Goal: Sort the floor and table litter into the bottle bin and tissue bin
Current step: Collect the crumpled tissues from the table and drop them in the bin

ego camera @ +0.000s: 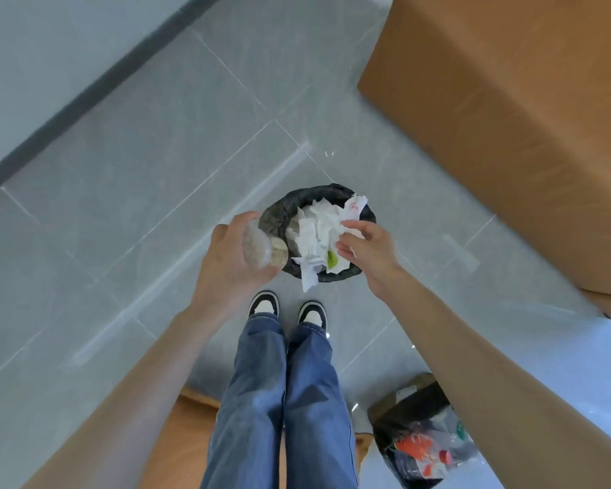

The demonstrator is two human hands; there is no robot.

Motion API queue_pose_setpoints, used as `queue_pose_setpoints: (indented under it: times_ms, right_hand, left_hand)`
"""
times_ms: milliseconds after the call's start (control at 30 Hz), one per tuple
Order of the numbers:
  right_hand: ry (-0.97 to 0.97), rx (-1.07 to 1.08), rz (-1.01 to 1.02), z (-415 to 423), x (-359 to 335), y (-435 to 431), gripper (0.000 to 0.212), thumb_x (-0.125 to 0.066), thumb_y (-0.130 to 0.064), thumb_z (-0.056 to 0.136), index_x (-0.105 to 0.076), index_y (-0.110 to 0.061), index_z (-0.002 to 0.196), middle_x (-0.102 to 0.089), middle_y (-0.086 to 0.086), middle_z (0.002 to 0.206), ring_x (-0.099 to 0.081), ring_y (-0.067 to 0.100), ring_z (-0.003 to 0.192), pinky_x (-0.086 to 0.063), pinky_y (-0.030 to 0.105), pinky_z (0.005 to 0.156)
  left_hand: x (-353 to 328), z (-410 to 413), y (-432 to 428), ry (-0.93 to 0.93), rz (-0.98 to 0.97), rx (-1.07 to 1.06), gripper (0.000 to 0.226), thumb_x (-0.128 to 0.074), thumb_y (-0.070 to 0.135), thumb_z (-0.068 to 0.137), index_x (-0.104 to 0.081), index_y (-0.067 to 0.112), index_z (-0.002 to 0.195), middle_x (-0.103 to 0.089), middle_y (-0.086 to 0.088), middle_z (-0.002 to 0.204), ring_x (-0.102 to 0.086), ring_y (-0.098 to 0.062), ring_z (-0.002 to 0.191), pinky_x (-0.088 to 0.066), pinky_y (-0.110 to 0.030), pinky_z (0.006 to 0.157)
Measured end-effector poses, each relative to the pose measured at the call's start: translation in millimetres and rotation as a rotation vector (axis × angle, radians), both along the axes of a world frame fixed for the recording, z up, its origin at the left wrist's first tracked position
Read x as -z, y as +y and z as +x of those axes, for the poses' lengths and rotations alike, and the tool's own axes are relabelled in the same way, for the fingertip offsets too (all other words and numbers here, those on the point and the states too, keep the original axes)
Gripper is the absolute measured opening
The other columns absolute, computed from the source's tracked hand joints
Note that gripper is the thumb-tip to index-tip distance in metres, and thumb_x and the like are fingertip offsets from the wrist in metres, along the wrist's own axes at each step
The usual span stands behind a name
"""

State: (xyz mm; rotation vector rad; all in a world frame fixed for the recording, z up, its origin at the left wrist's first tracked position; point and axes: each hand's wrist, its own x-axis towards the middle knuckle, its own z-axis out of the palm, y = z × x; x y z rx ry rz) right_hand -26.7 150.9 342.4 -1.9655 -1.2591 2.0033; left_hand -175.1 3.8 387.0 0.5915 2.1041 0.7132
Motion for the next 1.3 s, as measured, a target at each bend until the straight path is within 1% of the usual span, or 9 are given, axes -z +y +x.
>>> queue_pose_setpoints:
  times_ms: [133,233,400,633,767,900,1067,1167,1300]
  right_hand:
    - [-0.073,-0.085,0.083,-0.8,85.1,-7.9,0.025,-0.057,-0.001,0.087,-0.063,-0.025,0.087,-0.058,-0.007,0.098,-0.068,0.022,0.086,-0.057,0.032,0.084]
    - [-0.155,-0.208,0.102,1.4,146.5,-19.6,0.024,-0.056,-0.004,0.086,-0.064,-0.026,0.09,-0.058,-0.006,0.107,-0.068,0.026,0.088,-0.058,0.037,0.082]
    - [-0.256,-0.428,0.163,5.6,229.6,-37.6,0.023,-0.05,-0.009,0.09,-0.062,-0.021,0.106,-0.052,-0.007,0.112,-0.052,0.004,0.071,-0.044,0.023,0.065]
    - [-0.301,-0.671,0.224,-8.4,298.1,-27.3,0.025,-0.052,-0.011,0.093,-0.064,-0.01,0.114,-0.062,0.001,0.113,-0.056,0.018,0.093,-0.039,0.012,0.062]
    - [-0.321,-0.862,0.154,-12.0,321.7,-21.8,0.036,-0.052,-0.014,0.094,-0.056,-0.012,0.13,-0.046,0.004,0.144,-0.046,0.022,0.128,-0.035,0.023,0.099]
    - [-0.288,-0.918,0.121,-7.9,308.0,-19.9,0.038,-0.044,-0.02,0.098,-0.05,-0.02,0.136,-0.041,-0.003,0.148,-0.048,0.02,0.127,-0.037,0.028,0.1]
    - [-0.306,-0.801,0.228,4.8,247.7,-12.2,0.037,-0.032,-0.015,0.1,-0.055,-0.029,0.126,-0.062,0.002,0.112,-0.058,0.016,0.066,-0.046,0.026,0.058]
    - [-0.275,-0.673,0.268,12.2,203.2,-8.4,0.04,-0.036,-0.009,0.097,-0.053,-0.03,0.127,-0.055,-0.002,0.131,-0.061,0.017,0.082,-0.051,0.026,0.07]
    - [-0.177,-0.539,0.215,28.6,135.7,-11.8,0.05,-0.043,0.002,0.088,-0.056,-0.032,0.123,-0.053,-0.011,0.129,-0.054,0.007,0.091,-0.047,0.014,0.064]
  left_hand:
    - [76.5,2.7,-8.5,-0.004,-0.015,0.021,0.074,-0.08,0.024,0.07,-0.039,0.041,0.129,-0.041,0.007,0.115,-0.047,-0.008,0.1,-0.033,-0.018,0.079]
    - [130.0,6.1,-18.6,-0.02,-0.05,0.006,0.075,-0.081,0.025,0.069,-0.039,0.042,0.129,-0.042,0.008,0.113,-0.047,-0.008,0.099,-0.034,-0.019,0.079]
    - [197.5,14.4,-38.8,-0.039,-0.108,-0.018,0.076,-0.081,0.025,0.067,-0.04,0.042,0.129,-0.042,0.008,0.113,-0.048,-0.008,0.101,-0.034,-0.021,0.083]
    - [253.2,14.6,-48.5,-0.053,-0.116,-0.011,0.074,-0.081,0.024,0.068,-0.041,0.041,0.129,-0.043,0.006,0.114,-0.05,-0.01,0.1,-0.039,-0.023,0.082]
    - [264.7,13.2,-42.9,-0.036,-0.113,-0.004,0.071,-0.079,0.027,0.069,-0.042,0.039,0.13,-0.044,0.004,0.114,-0.05,-0.012,0.1,-0.034,-0.02,0.082]
    - [251.0,19.0,-41.0,-0.037,-0.131,0.036,0.069,-0.077,0.027,0.072,-0.041,0.038,0.13,-0.042,0.004,0.111,-0.047,-0.011,0.096,-0.031,-0.019,0.081]
    - [206.3,26.1,-40.9,-0.062,-0.159,0.108,0.074,-0.079,0.028,0.071,-0.038,0.04,0.131,-0.041,0.004,0.109,-0.048,-0.012,0.097,-0.032,-0.02,0.082]
    - [170.1,30.3,-35.8,-0.063,-0.152,0.174,0.076,-0.079,0.026,0.071,-0.036,0.041,0.132,-0.041,0.005,0.111,-0.049,-0.012,0.1,-0.034,-0.021,0.083]
    - [116.0,37.0,-21.4,-0.045,-0.131,0.245,0.077,-0.078,0.027,0.071,-0.035,0.042,0.133,-0.04,0.005,0.114,-0.049,-0.012,0.103,-0.035,-0.022,0.084]
